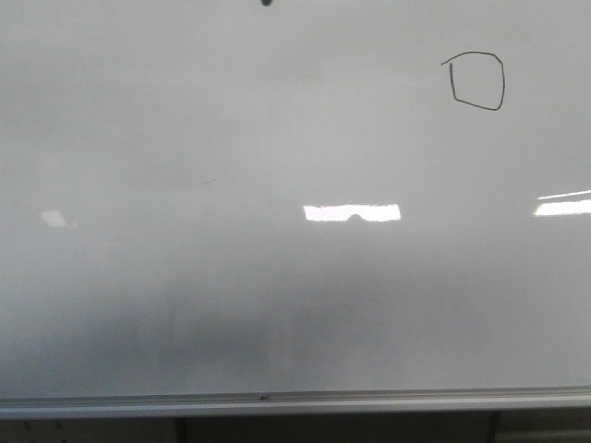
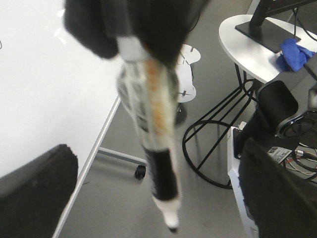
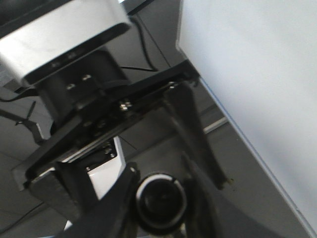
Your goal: Write number 0 on whiteboard
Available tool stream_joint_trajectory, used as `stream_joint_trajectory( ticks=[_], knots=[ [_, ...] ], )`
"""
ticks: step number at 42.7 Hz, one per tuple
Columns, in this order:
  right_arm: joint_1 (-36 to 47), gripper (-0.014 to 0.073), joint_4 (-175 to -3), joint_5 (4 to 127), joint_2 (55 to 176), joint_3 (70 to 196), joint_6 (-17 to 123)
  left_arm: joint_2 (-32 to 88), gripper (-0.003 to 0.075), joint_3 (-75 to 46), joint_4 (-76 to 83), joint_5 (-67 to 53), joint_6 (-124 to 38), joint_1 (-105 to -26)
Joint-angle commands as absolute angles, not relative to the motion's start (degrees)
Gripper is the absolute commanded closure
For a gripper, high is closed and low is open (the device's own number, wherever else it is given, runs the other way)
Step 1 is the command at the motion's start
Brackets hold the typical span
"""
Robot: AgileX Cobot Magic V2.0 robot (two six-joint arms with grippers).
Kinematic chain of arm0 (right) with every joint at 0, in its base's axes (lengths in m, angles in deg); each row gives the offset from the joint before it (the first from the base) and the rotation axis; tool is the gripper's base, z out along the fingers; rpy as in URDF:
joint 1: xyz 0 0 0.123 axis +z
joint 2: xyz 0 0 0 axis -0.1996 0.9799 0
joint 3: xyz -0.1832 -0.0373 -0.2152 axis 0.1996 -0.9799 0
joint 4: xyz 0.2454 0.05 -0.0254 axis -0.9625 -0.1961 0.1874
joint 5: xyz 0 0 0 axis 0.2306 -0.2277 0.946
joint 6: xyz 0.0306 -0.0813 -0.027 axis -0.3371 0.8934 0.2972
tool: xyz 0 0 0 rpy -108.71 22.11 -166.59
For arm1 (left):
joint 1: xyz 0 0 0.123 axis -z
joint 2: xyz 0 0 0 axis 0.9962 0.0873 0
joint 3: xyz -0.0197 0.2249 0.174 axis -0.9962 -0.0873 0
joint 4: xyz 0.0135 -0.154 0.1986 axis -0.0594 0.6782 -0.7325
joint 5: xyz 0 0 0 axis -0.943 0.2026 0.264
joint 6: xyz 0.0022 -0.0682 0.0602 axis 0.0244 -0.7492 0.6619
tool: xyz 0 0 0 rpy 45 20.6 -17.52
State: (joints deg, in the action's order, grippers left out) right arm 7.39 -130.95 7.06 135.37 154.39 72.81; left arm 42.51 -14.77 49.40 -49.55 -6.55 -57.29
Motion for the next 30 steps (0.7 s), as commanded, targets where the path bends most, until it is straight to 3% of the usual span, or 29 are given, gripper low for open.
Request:
stream_joint_trajectory(
  ticks=[1, 11, 15, 21, 30],
  knots=[
    [9.9, 0.0655, -135.6, 2.1, 133.4, 155.7, 73.9, 40.9, 0.0099, -12.9, 53.9, -49.3, -6.6, -56.9],
    [10.4, 0.0655, -135.7, 2.6, 133.4, 155.7, 73.9, 40.9, 0.0108, -12.9, 53.9, -52.2, -6.7, -56.9],
    [10.4, 0.0655, -135.7, 2.7, 133.4, 155.7, 73.9, 40.9, 0.0159, -12.9, 53.9, -53.5, -6.7, -56.9],
    [10.4, 0.0655, -135.7, 2.8, 133.4, 155.7, 73.9, 40.9, 0.03, -12.9, 53.8, -54.4, -6.7, -56.9],
    [10.4, 0.0655, -135.7, 2.9, 133.4, 155.7, 73.9, 40.9, 0.0586, -12.9, 53.8, -55.9, -6.7, -56.9]
  ],
)
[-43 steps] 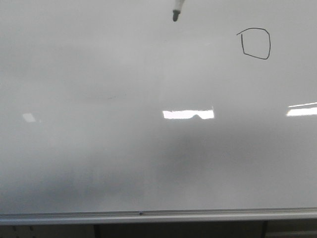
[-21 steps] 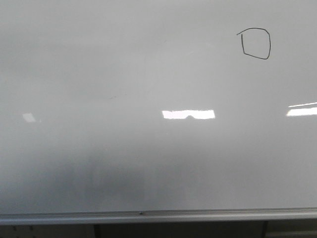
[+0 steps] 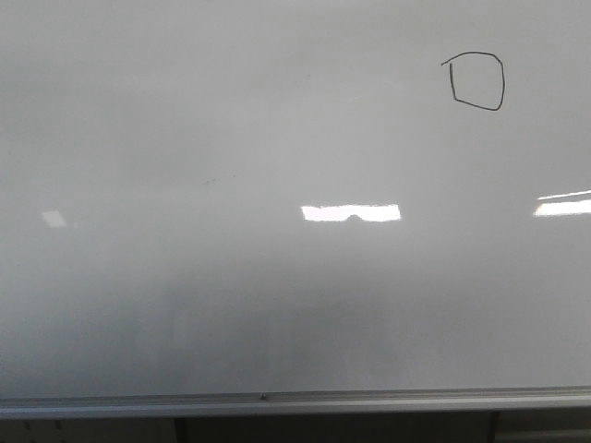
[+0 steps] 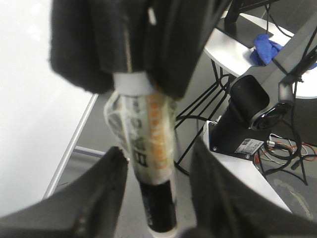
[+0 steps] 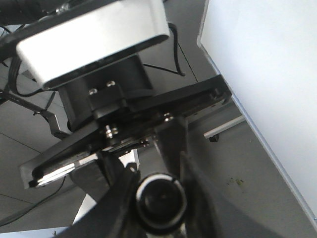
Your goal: Write number 0 on whiteboard
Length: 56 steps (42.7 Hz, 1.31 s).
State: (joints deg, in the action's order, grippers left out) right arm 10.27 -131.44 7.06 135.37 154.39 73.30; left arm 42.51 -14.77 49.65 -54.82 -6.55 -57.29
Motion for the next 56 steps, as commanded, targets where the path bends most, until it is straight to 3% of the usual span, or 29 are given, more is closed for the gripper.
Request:
stream_joint_trajectory(
  ticks=[1, 4, 12, 15, 23, 33, 46, 52, 56],
  knots=[
    [10.4, 0.0655, -135.7, 2.9, 133.4, 155.7, 73.9, 40.9, 0.063, -12.9, 53.8, -55.9, -6.7, -56.9],
    [10.4, 0.0655, -135.7, 3.0, 133.4, 155.7, 73.9, 40.9, 0.074, -12.9, 53.8, -55.9, -6.6, -56.9],
    [10.3, 0.063, -136.2, 3.8, 133.4, 155.7, 73.9, 40.9, 0.0739, -12.9, 53.5, -56.2, -6.6, -56.9],
    [10.3, 0.056, -136.7, 3.8, 133.4, 155.8, 73.9, 40.9, 0.0739, -12.9, 53.3, -56.3, -6.6, -56.9],
    [10.3, 0.0271, -139.3, 3.9, 133.3, 156.1, 73.9, 40.9, 0.0739, -12.9, 51.7, -56.3, -6.6, -56.9],
    [8.6, 0.0113, -139.0, 12.0, 131.5, 156.2, 74.0, 41.1, 0.0739, -12.9, 49.9, -54.9, -6.6, -56.9],
    [0.0, 0.0109, -127.6, 20.1, 120.4, 153.3, 72.4, 41.1, 0.0739, -12.9, 34.2, -38.4, -19.0, -57.0],
    [-1.5, 0.0114, -117.4, 32.2, 112.1, 144.6, 67.7, 41.1, 0.0739, -12.9, 26.5, -28.8, -32.9, -59.7],
    [-2.0, 0.0176, -111.9, 41.6, 106.0, 136.6, 64.2, 40.6, 0.0739, -12.9, 19.9, -23.4, -42.8, -62.8]
  ],
)
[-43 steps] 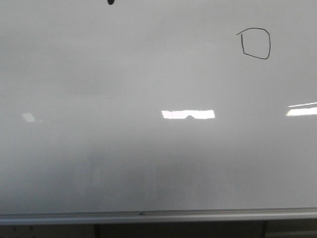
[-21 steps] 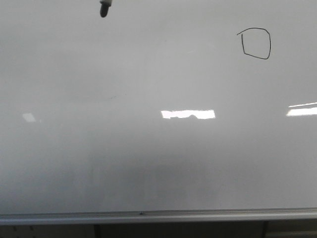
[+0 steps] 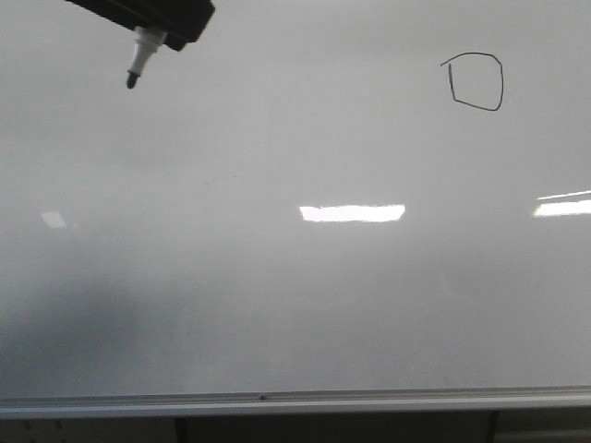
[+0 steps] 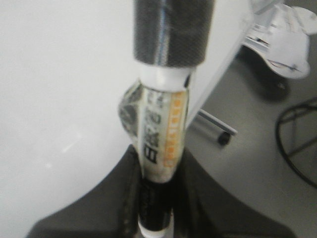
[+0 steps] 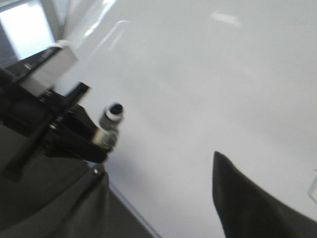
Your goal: Write number 0 on whiteboard
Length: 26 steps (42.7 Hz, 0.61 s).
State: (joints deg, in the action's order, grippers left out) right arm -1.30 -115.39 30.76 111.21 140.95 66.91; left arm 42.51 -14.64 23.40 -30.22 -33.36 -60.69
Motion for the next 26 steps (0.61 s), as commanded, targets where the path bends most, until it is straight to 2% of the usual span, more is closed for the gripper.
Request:
stream_joint_trajectory(
  ticks=[1, 5, 13, 26],
  knots=[
    [-2.1, 0.0207, -110.8, 44.3, 104.2, 134.8, 63.7, 40.4, 0.0739, -12.9, 17.4, -22.7, -45.6, -63.8],
    [-2.4, 0.0322, -110.2, 51.0, 98.3, 126.7, 62.4, 38.6, 0.0739, -13.0, 8.0, -21.7, -55.7, -67.8],
    [-2.4, 0.0655, -110.2, 58.5, 87.4, 109.9, 62.3, 29.0, 0.0739, -21.6, -9.9, -18.9, -71.9, -74.7],
    [-2.4, 0.0662, -110.4, 62.6, 75.9, 99.8, 62.3, 7.2, 0.0739, -40.1, -13.0, -12.3, -73.4, -77.5]
  ],
)
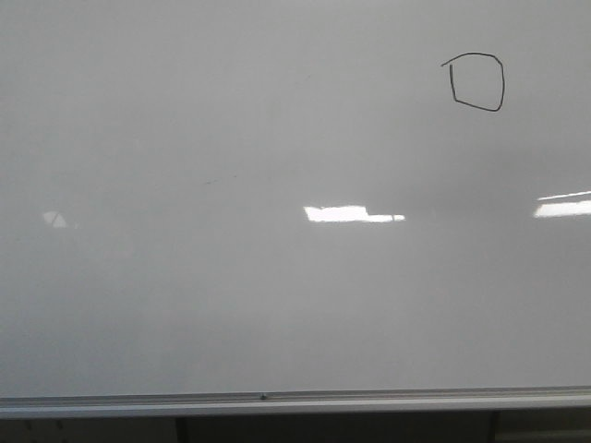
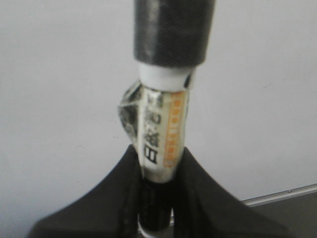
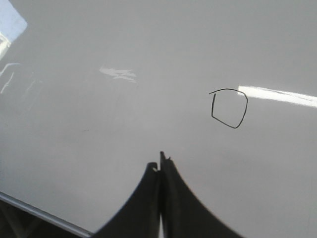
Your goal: Write number 0 on whiteboard
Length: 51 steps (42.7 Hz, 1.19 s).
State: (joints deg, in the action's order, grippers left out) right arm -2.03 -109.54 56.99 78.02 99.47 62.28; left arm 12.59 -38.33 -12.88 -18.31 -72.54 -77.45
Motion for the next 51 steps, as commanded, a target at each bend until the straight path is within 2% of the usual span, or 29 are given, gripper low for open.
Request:
stream_joint_trajectory(
  ticks=[1, 13, 24, 30, 41, 51],
  knots=[
    [-2.4, 0.0662, -110.4, 62.8, 75.3, 99.5, 62.3, 5.7, 0.0739, -41.2, -13.0, -12.1, -73.4, -77.5],
    [-2.4, 0.0662, -110.4, 64.3, 72.1, 98.6, 62.3, -9.3, 0.074, -48.3, -13.0, -11.9, -73.4, -77.5],
    [-2.4, 0.0662, -110.4, 64.2, 72.1, 98.6, 62.3, -8.3, 0.0739, -48.4, -13.0, -12.0, -76.5, -77.5],
    [-2.4, 0.0662, -110.4, 64.2, 72.1, 98.6, 62.3, 1.5, 0.0739, -47.5, -13.3, -12.0, -84.8, -78.6],
    [-2.4, 0.0662, -110.4, 64.2, 72.1, 98.6, 62.3, 29.9, 0.0739, -38.1, -13.4, -11.9, -83.7, -85.3],
    [-2.4, 0.0662, -110.4, 64.2, 72.1, 98.6, 62.3, 48.0, 0.0739, -26.5, -13.4, -14.2, -78.6, -86.6]
  ],
)
